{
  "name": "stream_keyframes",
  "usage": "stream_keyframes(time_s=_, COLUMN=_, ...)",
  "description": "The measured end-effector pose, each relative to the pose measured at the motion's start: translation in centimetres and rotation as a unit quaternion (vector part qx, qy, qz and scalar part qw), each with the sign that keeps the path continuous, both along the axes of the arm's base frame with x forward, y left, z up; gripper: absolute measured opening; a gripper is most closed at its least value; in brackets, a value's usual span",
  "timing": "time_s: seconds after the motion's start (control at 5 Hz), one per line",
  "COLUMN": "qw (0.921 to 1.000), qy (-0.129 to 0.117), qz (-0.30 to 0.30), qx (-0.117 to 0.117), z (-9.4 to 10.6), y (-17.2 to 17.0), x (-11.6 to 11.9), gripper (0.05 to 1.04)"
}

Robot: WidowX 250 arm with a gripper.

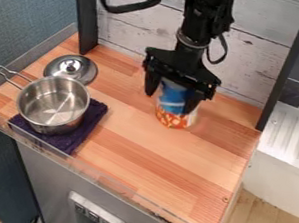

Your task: Move the can to the upper center of the table

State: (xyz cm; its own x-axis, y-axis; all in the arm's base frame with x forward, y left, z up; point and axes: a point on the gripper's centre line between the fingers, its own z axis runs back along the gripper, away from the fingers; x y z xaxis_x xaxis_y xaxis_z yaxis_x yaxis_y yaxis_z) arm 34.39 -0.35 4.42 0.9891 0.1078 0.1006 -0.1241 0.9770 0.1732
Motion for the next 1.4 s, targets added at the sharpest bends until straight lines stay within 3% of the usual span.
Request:
stream_keyframes(time_s=0.4, qw=1.0000, qy=-0.002, qz=0.000, qx=0.000, z=-0.3, y=1.2, x=2.1, gripper=1.001)
stream_keyframes(time_s=0.6, qw=0.9997, qy=0.009, qz=0.001, qx=-0.024, z=-0.2, y=1.1, x=1.6, gripper=1.001)
stream_keyframes(time_s=0.8, qw=0.9981, qy=-0.002, qz=-0.016, qx=-0.060, z=2.6, y=1.1, x=0.9, gripper=1.001)
stream_keyframes(time_s=1.0, qw=0.9951, qy=0.018, qz=-0.029, qx=-0.093, z=3.6, y=2.1, x=-0.5, gripper=1.001)
stream_keyframes(time_s=1.2, qw=0.9936, qy=0.034, qz=-0.053, qx=-0.094, z=4.1, y=2.5, x=-1.9, gripper=1.001)
stream_keyframes(time_s=1.4, qw=0.9936, qy=0.033, qz=-0.053, qx=-0.094, z=4.1, y=2.5, x=-1.9, gripper=1.001)
